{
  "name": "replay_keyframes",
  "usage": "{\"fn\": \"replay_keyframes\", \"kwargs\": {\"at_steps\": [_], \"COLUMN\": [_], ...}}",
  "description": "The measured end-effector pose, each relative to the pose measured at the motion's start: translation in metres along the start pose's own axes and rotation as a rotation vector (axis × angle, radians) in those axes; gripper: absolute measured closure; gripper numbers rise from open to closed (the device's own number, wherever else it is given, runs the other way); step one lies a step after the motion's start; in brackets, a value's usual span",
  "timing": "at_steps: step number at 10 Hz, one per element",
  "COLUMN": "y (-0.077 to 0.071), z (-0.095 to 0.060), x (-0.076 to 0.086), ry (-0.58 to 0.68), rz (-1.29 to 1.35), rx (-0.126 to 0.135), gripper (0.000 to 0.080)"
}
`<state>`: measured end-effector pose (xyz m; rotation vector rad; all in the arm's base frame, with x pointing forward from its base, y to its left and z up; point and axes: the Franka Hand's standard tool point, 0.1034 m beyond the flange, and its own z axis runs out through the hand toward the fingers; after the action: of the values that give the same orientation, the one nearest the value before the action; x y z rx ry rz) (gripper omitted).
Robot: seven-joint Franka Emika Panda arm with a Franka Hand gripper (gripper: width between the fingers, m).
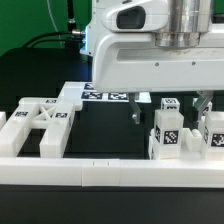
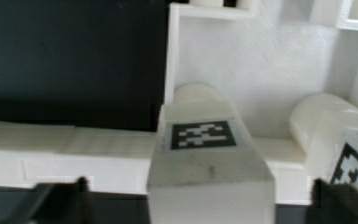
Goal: Assemble chair
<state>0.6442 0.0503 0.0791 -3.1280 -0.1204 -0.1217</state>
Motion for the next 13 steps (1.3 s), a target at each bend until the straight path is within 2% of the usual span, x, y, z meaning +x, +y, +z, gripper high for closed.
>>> {"fn": "replay_keyframes", "kwargs": {"at_steps": [1,2,3,5,7,10,12,13], "y": [0.0000,0.0000,-0.0001,-0.0002,-0.0022,0.0001,0.0003,-0.0001], "z": [0.0000,0.0001,0.0001,0.0004,0.0002,0.0008,0.0012,0.0012], "x": [0.0000,-0.0001,-0.0002,-0.0003,-0.0009,-0.0006,-0.0010,-0.0018], "ry": [0.000,0.000,0.000,0.000,0.000,0.004,0.010,0.016], "rz": [0.001,0.024,0.046,0.197,0.482,0.780,0.960,1.106], "rx": [0.000,0.001,0.002,0.003,0.002,0.032,0.042,0.060], "gripper": [0.0382,0.0382,0.0514,0.0514,0.0514,0.0514,0.0514,0.0514]}}
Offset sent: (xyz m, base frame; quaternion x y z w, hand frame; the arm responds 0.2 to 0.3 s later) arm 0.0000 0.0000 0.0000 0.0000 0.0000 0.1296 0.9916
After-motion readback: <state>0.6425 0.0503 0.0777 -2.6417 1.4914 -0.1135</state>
